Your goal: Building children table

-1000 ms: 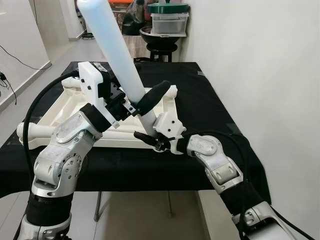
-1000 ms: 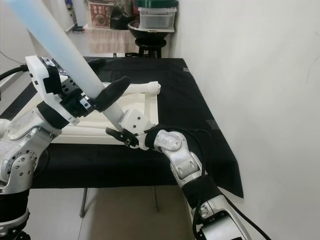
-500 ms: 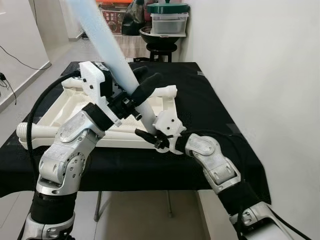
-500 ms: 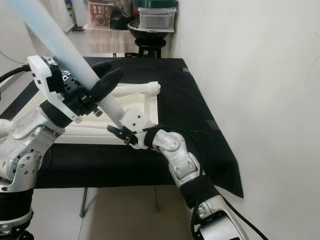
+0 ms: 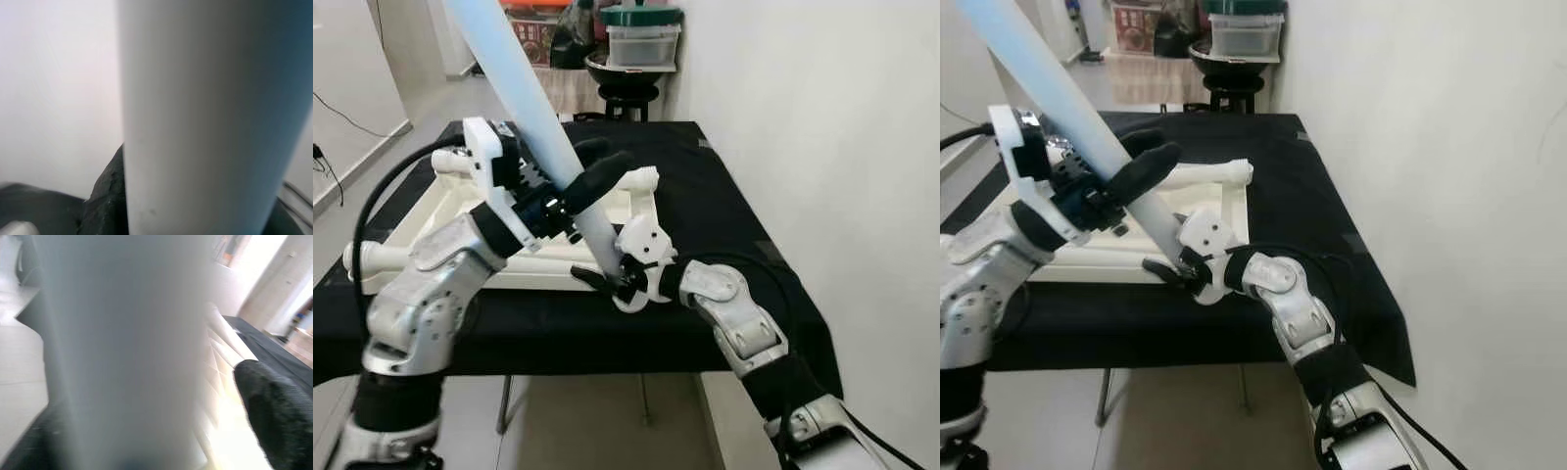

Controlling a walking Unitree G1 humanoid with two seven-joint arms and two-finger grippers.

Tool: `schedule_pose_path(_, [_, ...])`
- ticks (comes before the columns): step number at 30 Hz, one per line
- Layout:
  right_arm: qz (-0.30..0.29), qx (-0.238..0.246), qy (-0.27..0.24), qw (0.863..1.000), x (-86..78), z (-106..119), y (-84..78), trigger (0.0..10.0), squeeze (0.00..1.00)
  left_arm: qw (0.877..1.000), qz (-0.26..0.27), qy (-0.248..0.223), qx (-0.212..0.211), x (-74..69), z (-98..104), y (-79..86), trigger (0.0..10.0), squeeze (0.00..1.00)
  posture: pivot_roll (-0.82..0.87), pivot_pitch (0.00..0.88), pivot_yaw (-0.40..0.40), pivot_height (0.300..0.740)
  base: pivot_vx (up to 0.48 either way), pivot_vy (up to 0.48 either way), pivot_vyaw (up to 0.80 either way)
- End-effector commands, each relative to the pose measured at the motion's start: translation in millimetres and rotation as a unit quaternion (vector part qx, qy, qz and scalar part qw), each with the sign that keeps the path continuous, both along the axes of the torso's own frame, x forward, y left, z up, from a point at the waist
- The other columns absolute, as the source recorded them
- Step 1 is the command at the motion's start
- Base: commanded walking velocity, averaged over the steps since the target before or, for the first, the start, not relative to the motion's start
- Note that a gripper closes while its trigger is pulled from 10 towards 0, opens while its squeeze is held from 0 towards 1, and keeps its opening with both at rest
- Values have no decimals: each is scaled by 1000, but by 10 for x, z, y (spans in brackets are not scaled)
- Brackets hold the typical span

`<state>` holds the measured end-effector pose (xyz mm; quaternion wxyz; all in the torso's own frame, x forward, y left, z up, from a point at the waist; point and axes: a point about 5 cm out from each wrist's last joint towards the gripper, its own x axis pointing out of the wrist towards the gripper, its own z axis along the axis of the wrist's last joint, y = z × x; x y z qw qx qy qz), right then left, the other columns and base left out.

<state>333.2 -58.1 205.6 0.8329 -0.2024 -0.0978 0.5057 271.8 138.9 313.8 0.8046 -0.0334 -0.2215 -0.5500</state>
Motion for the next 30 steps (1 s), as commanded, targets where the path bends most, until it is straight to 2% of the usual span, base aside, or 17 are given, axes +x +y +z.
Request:
schedule_pose_path(1, [14,2,-7,1000,-29,3,30,10000,1000,988,-154,-12,16,-228,57,-153,0,0,14,0,-4,740,0,0,0])
schedule_pose_path(2, [17,-1,-8,1000,-33,-2,31,10000,1000,981,-194,-13,27,-282,74,-148,0,0,14,0,-4,740,0,0,0])
schedule_pose_path(3, [21,-3,-5,1000,-38,-13,33,10000,898,972,-232,-14,39,-331,92,-143,0,0,10,0,-2,740,0,0,0])
schedule_pose_path(4, [23,-4,-3,1000,-41,-21,34,10000,898,966,-254,-16,47,-360,102,-139,0,0,10,0,-2,740,0,0,0])
schedule_pose_path(5, [33,-8,4,999,-61,-43,39,10000,35,959,-278,-20,56,-382,122,-143,0,0,7,0,-1,740,0,0,0])
schedule_pose_path(6, [33,-8,4,999,-61,-43,39,10000,35,959,-278,-20,56,-382,122,-143,0,0,7,0,-1,740,0,0,0])
schedule_pose_path(8, [48,-14,17,999,-95,-79,46,10000,0,949,-307,-27,68,-403,144,-160,0,0,1,0,0,740,0,0,0])
schedule_pose_path(9, [48,-14,17,999,-95,-79,46,10000,0,949,-307,-27,68,-403,144,-160,0,0,1,0,0,740,0,0,0])
schedule_pose_path(10, [55,-13,27,998,-112,-92,44,10000,0,941,-327,-30,79,-416,151,-175,0,0,-3,0,1,740,0,0,0])
schedule_pose_path(13, [54,-3,30,998,-109,-79,33,9686,0,937,-338,-28,83,-414,147,-198,0,0,-9,0,4,740,0,0,0])
schedule_pose_path(14, [53,3,29,998,-106,-69,28,0,0,935,-344,-26,82,-416,146,-201,0,0,-10,0,5,740,0,0,0])
schedule_pose_path(30, [53,1,36,998,-84,-73,-22,0,0,929,-354,3,108,-375,-21,-179,0,0,-11,0,4,740,0,0,0])
